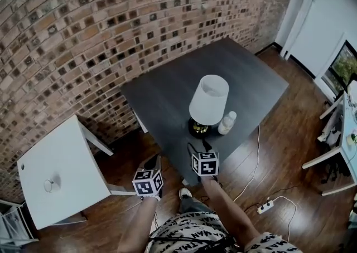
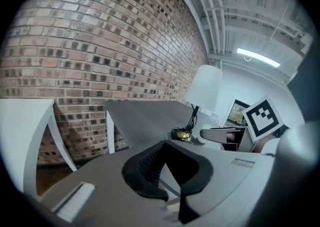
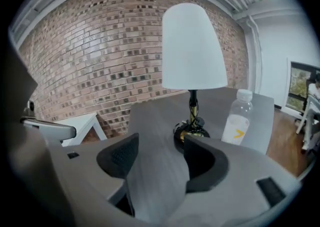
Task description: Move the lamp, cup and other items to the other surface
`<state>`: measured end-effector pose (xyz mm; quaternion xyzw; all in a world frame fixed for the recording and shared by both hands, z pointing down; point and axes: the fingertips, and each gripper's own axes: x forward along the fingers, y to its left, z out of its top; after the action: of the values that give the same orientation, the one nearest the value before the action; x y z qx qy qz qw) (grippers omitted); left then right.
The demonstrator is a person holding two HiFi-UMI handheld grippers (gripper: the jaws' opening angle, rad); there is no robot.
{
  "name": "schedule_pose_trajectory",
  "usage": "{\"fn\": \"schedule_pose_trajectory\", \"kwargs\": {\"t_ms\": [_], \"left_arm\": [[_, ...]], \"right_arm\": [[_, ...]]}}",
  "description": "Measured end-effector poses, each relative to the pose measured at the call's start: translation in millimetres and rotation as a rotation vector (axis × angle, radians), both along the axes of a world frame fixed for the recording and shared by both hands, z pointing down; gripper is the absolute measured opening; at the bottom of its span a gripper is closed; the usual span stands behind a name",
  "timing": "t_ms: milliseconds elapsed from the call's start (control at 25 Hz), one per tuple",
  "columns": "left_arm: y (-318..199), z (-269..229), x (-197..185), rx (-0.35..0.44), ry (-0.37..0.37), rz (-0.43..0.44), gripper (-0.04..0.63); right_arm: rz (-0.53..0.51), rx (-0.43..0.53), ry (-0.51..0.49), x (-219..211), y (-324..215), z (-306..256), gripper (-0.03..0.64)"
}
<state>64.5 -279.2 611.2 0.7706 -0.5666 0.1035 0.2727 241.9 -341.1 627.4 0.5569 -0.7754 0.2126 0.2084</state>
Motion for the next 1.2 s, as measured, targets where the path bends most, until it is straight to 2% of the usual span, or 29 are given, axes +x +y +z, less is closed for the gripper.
{"fn": "schedule_pose_trajectory", "kwargs": {"t_ms": [520,920,1000,1200], "left_arm": [[109,-29,-85,0.041,0.021,-0.105,0.000],[205,-41,-154,0.082,0.052,-0.297,0.000],[229,-38,-171,0.083,0.053,-0.352,0.000],[292,-22,-231,0.058,0.053,-0.529,0.000]], "right_arm": [[-0.194,-0.008,-0.050,-116,108,-38,0.295],[-0.394,0.009,-0.070,-211,183,-53,0.298],[-0.465,0.011,-0.087,-238,200,-52,0.345],[-0.664,-0.004,-0.111,-326,241,-44,0.368]]}}
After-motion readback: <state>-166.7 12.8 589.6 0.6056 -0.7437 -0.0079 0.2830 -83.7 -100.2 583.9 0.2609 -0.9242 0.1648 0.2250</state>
